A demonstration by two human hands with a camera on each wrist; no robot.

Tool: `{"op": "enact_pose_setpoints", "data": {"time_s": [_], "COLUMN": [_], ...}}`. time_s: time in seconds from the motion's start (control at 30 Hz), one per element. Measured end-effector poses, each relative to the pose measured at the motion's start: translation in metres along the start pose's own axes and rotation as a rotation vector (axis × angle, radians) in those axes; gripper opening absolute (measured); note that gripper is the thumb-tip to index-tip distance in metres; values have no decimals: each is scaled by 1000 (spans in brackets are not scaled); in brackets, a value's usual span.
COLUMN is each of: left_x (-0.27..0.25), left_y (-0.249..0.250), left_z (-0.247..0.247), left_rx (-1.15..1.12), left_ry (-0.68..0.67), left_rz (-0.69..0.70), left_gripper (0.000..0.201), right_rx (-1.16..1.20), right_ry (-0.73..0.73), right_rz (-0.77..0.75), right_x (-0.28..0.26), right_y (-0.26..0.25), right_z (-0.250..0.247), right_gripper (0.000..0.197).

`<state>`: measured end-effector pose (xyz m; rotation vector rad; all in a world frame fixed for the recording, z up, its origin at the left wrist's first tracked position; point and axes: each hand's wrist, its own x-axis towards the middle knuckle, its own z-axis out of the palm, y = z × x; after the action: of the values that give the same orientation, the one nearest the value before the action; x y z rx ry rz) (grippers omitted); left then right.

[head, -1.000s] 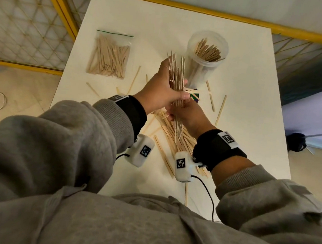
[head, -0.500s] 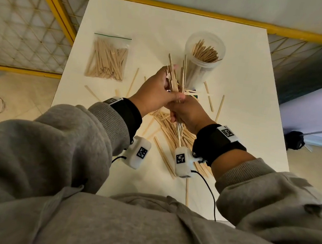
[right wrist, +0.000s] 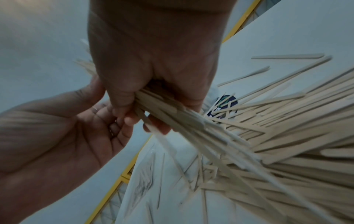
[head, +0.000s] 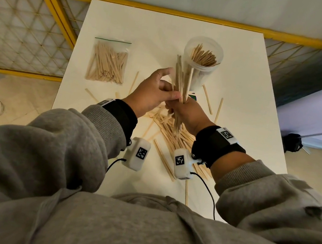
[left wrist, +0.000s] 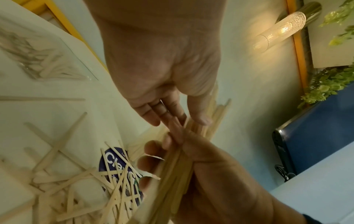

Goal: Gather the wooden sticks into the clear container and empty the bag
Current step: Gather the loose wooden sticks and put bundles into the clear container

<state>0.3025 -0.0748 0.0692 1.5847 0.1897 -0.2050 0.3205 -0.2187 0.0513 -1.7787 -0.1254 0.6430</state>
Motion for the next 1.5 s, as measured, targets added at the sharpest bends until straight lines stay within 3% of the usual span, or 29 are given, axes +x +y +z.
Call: {"op": "enact_pose_setpoints", "data": {"time_s": [0.1, 0.2, 0.27, 0.43, 0.57, 0.67, 0.73, 0.83, 0.97, 1.2, 1.37, 1.5], "left_x": [0, -1, -2, 0, -4, -8, -8, -10, -8, -10, -1, 2], "left_y": [1, 3, 4, 8, -14, -25, -22, -5, 4, -4, 1, -1], "left_z": [-7, -7, -4, 1, -2, 12, 24, 38, 45, 50, 49, 42], "left_rx": [-38, -99, -106, -189, -449, -608, -709, -822, -784, -727, -753, -719], "left_ry": [-21, -109, -165, -109, 81, 90, 89, 123, 130, 86, 91, 52], "left_rz": [-14, -31, -36, -69, -316, -516, -568, -555, -559, -644, -592, -600], "left_gripper": [65, 76, 71, 56, 77, 77, 73, 61, 38, 42, 36, 40], "right_rx": [79, 40, 28, 123, 273, 436, 461, 396, 326, 360, 382, 237], "right_ry": [-61, -89, -77, 19, 211, 152, 83, 22, 67, 92, 83, 134], "right_rz": [-7, 17, 24, -44, -235, -346, -341, -281, -224, -231, -211, -199], "right_x": [-4, -8, -7, -10, -10, -8, -8, -11, -19, -18, -15, -8], "right_y": [-5, -11, -10, -21, -62, -91, -96, -81, -55, -54, -45, -56], "right_z": [-4, -6, -7, -12, -30, -38, -36, -29, -19, -13, -15, -19], "right_gripper": [25, 20, 15, 20, 19, 20, 19, 18, 20, 11, 24, 11]}}
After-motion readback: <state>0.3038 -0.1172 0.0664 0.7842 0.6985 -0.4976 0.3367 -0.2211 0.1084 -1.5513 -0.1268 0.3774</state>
